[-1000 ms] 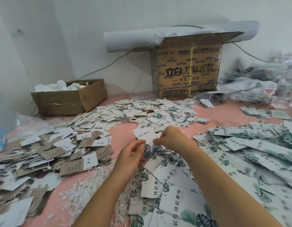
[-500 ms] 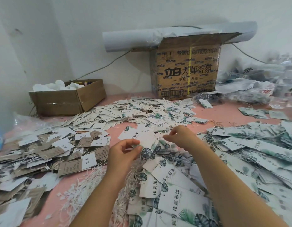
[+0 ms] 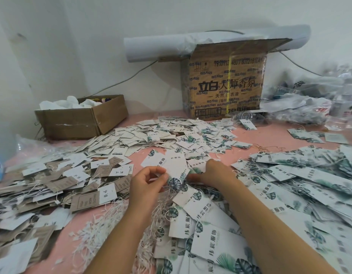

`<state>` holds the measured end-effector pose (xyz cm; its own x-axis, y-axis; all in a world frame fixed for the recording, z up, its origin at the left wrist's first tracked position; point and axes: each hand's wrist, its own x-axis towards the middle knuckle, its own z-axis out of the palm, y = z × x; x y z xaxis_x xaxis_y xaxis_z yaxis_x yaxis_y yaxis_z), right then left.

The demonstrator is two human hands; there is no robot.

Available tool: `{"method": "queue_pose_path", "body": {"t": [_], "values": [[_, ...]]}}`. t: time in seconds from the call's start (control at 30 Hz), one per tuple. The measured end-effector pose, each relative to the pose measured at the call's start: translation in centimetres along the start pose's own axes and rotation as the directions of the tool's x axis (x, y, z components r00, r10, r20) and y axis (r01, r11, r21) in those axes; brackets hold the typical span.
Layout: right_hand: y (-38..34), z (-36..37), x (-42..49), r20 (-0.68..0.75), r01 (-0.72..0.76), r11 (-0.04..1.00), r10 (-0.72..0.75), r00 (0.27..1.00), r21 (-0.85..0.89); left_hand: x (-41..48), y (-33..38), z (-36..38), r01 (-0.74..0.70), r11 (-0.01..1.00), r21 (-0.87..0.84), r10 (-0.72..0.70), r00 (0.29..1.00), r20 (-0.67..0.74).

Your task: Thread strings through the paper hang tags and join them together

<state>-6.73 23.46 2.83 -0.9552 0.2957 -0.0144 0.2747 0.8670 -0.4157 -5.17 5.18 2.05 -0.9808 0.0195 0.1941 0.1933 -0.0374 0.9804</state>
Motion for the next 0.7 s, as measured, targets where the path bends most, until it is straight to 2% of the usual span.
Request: {"method": "queue_pose_path", "body": {"t": [0.1, 0.2, 0.37, 0.5, 0.6, 0.63, 0.7], "values": [[0.3, 0.2, 0.3, -0.067, -0.036, 0.999, 0.035, 0.997, -0.022, -0.1, 0.0, 0.0, 0.016, 1.0, 0.001, -0.015, 1.0, -0.002], [0.5, 0.4, 0.4, -0.062, -0.057, 0.997, 0.053, 0.997, -0.059, -0.1, 0.0, 0.0, 0.031, 1.0, 0.004, -0.031, 1.0, -0.002], [0.6, 0.4, 0.7, -0.078, -0.083, 0.996, 0.085, 0.993, 0.027, -0.1, -0.2, -0.1, 0.014, 0.999, 0.03, -0.014, 1.0, 0.025], [0.9, -0.2, 1.1, -0.089, -0.133, 0.967, 0.155, 0.984, 0.216, -0.2, -0.3, 0.0, -0.013, 0.998, 0.059, 0.011, 0.999, 0.033], [0.9, -1.5, 1.2, -0.064, -0.069, 0.905, 0.105, 0.992, 0.42, -0.2, -0.3, 0.0, 0.0, 1.0, 0.017, 0.0, 1.0, 0.012], [0.5, -2.0, 0.8, -0.065, -0.019, 0.855, 0.061, 0.996, 0.518, -0.1, -0.2, 0.0, 0.003, 1.0, 0.017, -0.003, 1.0, 0.005], [-0.4, -2.9, -0.3, -0.02, 0.063, 0.691, -0.069, 0.997, 0.721, 0.1, -0.3, 0.0, 0.008, 1.0, 0.027, -0.008, 1.0, 0.006]]}}
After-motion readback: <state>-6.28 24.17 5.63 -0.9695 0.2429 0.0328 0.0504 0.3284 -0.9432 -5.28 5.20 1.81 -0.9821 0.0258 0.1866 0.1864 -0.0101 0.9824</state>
